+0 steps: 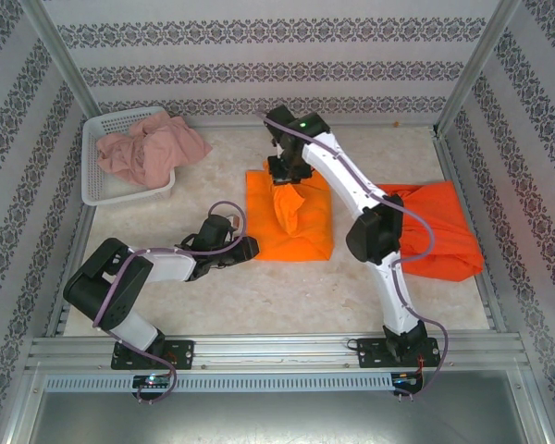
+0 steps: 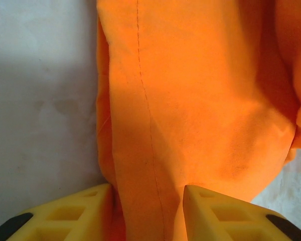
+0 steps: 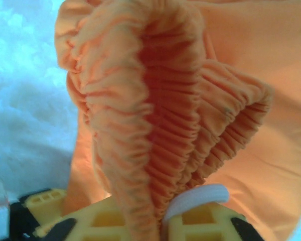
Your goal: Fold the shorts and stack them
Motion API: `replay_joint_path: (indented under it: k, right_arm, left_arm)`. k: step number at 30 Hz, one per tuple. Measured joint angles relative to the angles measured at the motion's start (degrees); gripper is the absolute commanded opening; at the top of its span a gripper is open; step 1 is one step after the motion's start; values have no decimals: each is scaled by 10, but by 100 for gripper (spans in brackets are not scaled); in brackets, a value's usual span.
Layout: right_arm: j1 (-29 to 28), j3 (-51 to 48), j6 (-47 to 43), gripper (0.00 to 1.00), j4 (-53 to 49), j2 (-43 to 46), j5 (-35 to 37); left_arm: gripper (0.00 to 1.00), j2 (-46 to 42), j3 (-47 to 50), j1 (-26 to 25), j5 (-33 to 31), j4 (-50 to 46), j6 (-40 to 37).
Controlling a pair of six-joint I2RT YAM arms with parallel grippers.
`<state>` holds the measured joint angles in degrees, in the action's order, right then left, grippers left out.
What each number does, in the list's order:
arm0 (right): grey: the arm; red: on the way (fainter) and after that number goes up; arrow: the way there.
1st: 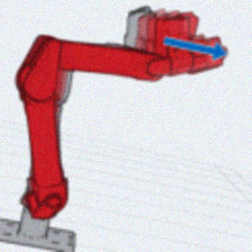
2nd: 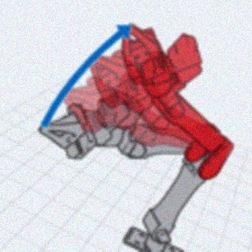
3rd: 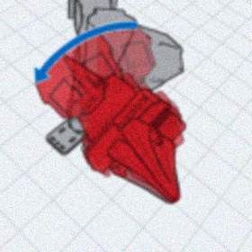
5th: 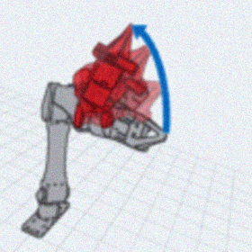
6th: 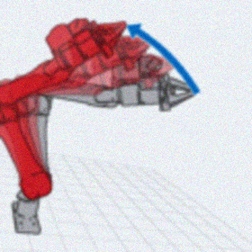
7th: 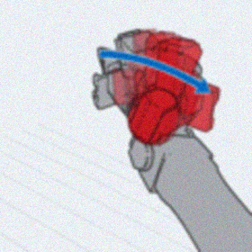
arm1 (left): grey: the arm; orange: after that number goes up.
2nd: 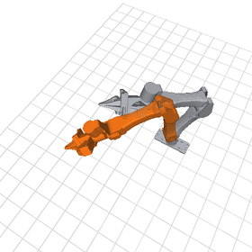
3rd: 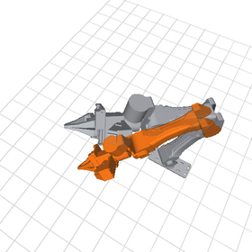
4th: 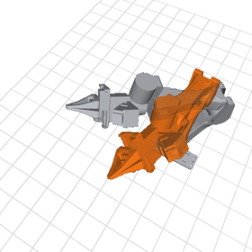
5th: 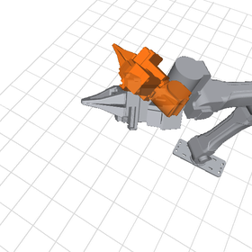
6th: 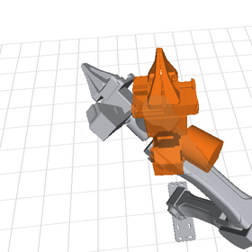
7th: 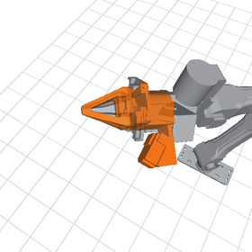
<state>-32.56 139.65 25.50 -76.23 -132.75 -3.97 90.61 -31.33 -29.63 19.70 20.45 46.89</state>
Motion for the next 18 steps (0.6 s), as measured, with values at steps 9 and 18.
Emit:
replay_joint_path:
  k: [9, 18]
  right_arm:
    - [-9, -26, 87, 70, 148, -21, -139]
    - [42, -388, 167, 79, 400, 264, -174]
  left_arm:
    - [80, -160, 30, 0, -23, -39, 16]
    - [92, -324, -12, 23, -49, -127, 16]
